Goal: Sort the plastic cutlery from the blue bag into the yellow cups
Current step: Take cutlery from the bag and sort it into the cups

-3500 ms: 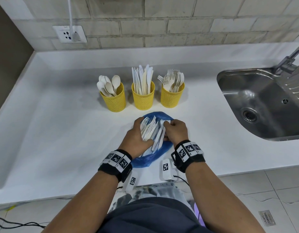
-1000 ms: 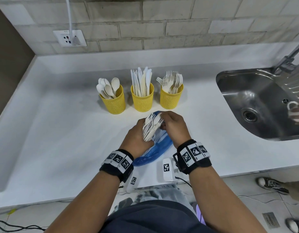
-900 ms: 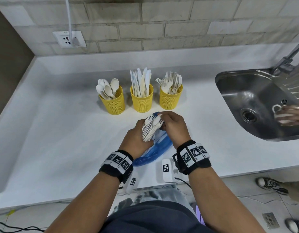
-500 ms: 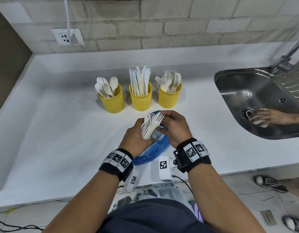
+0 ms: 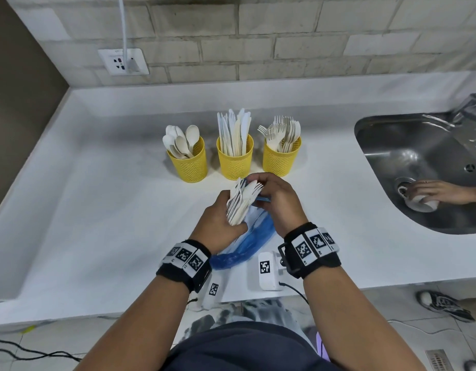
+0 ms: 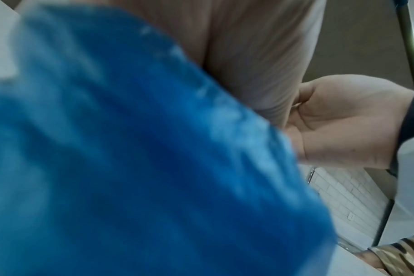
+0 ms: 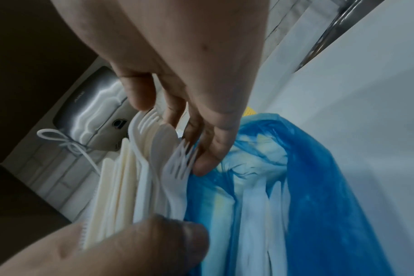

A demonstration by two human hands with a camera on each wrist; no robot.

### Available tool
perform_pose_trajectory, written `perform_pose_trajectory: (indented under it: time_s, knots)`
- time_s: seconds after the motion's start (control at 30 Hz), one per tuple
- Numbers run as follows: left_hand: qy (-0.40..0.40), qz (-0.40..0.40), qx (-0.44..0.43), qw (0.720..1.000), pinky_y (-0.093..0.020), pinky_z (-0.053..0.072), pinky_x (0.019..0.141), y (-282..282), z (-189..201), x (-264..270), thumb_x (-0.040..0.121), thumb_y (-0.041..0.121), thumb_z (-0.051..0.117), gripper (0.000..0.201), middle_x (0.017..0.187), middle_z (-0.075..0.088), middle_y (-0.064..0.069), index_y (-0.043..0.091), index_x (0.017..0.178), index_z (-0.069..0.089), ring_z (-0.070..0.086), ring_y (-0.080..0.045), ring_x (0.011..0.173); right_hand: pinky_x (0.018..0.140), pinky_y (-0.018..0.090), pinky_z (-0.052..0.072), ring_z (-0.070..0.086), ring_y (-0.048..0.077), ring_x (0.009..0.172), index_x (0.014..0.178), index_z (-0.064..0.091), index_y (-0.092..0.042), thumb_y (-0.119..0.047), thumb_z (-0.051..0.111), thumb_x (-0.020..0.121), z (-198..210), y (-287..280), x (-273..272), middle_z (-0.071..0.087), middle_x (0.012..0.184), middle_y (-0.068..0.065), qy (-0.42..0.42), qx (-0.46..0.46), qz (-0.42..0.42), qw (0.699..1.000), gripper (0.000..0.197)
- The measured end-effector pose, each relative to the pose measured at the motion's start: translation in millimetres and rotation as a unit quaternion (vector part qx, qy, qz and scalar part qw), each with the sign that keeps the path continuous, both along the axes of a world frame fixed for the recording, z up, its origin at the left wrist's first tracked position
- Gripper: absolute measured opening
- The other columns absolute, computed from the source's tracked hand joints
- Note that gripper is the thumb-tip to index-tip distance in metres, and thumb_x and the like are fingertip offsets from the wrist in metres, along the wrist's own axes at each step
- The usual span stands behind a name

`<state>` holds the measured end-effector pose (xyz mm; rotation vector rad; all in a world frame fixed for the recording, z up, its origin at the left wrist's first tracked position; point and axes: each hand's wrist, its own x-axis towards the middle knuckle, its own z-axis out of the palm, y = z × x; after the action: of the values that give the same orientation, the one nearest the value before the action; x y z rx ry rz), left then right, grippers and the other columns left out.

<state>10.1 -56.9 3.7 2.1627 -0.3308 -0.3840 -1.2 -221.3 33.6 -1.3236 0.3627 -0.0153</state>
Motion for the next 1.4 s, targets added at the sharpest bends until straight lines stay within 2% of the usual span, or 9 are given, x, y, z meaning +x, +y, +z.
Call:
perform_pose_trajectory:
  time_s: [0.1,0.27,0.47,0.57,0.73,0.9,1.03,1.23,1.4]
  knots:
    - [0.000,0.015,-0.027,1.000,-0.014,0.046,0.068,1,3,3,0.079,0.025,0.080,0.054,0.102,0.067,0.015,0.029,0.122,0.048,0.063,0.004,0.088,0.081,0.036,0.053,0.065,0.025,0.090,0.107,0.071,0.003,-0.010,0.043,0.076,8,-1,5,0.072,0.104,0.011,-0.027,0.024,0.036,0.999,0.043]
    - [0.009,0.030,-0.046,0.998,-0.006,0.044,0.066,-1,6,6,0.078,0.020,0.080,0.056,0.100,0.067,0.017,0.029,0.125,0.049,0.064,0.008,0.087,0.077,0.028,0.052,0.068,0.016,0.094,0.105,0.074,-0.005,-0.020,0.044,0.093,7,-5,18,0.070,0.114,0.015,-0.045,-0.043,0.050,0.997,0.036]
    - [0.020,0.038,-0.056,0.998,-0.012,0.046,0.071,-3,8,6,0.079,0.017,0.079,0.058,0.103,0.067,0.014,0.031,0.126,0.047,0.063,0.006,0.088,0.104,0.046,0.051,0.066,0.021,0.115,0.115,0.072,-0.016,-0.014,0.039,0.101,-10,-13,29,0.071,0.121,0.006,-0.061,-0.193,0.096,0.975,0.036]
    - [0.038,0.035,-0.046,0.998,-0.018,0.049,0.075,0,9,7,0.079,0.019,0.079,0.055,0.103,0.069,0.012,0.032,0.124,0.050,0.064,0.002,0.089,0.099,0.042,0.052,0.067,0.028,0.113,0.116,0.073,-0.007,-0.014,0.042,0.093,-15,-18,34,0.071,0.120,0.012,-0.079,-0.237,0.125,0.960,0.040]
    - [0.068,0.024,-0.022,0.997,-0.024,0.050,0.080,8,6,8,0.078,0.017,0.079,0.048,0.104,0.073,0.011,0.033,0.120,0.060,0.067,-0.001,0.094,0.089,0.014,0.046,0.063,0.004,0.099,0.118,0.071,-0.010,0.005,0.056,0.094,-16,-25,40,0.063,0.123,-0.004,-0.117,-0.267,0.101,0.951,0.033]
    - [0.092,0.000,-0.001,0.996,-0.032,0.055,0.084,12,6,8,0.074,0.021,0.078,0.052,0.103,0.073,0.012,0.039,0.119,0.059,0.068,-0.005,0.094,0.085,0.016,0.047,0.062,-0.011,0.090,0.121,0.073,-0.015,0.019,0.059,0.082,-23,-35,42,0.069,0.116,-0.009,-0.148,-0.358,0.207,0.898,0.054]
    - [0.099,-0.001,-0.022,0.995,-0.036,0.056,0.090,14,9,9,0.073,0.018,0.078,0.062,0.109,0.072,0.013,0.041,0.126,0.056,0.068,-0.008,0.101,0.081,0.030,0.053,0.068,0.019,0.088,0.111,0.078,-0.019,0.010,0.065,0.080,-27,-39,44,0.073,0.102,0.004,-0.149,-0.407,0.248,0.866,0.044]
    - [0.106,0.003,-0.017,0.994,-0.035,0.054,0.093,21,10,12,0.073,0.021,0.083,0.065,0.109,0.071,0.018,0.041,0.128,0.054,0.066,-0.004,0.101,0.074,0.020,0.047,0.062,-0.001,0.072,0.096,0.073,-0.012,0.001,0.064,0.093,-18,-39,46,0.068,0.082,-0.012,-0.136,-0.374,0.199,0.896,0.016]
    - [0.114,-0.005,-0.038,0.993,-0.035,0.055,0.094,24,13,11,0.074,0.015,0.083,0.070,0.114,0.071,0.016,0.041,0.132,0.053,0.067,-0.004,0.104,0.076,0.019,0.049,0.063,0.003,0.077,0.126,0.068,-0.022,0.010,0.057,0.087,-12,-35,43,0.069,0.092,0.000,-0.137,-0.373,0.304,0.866,0.052]
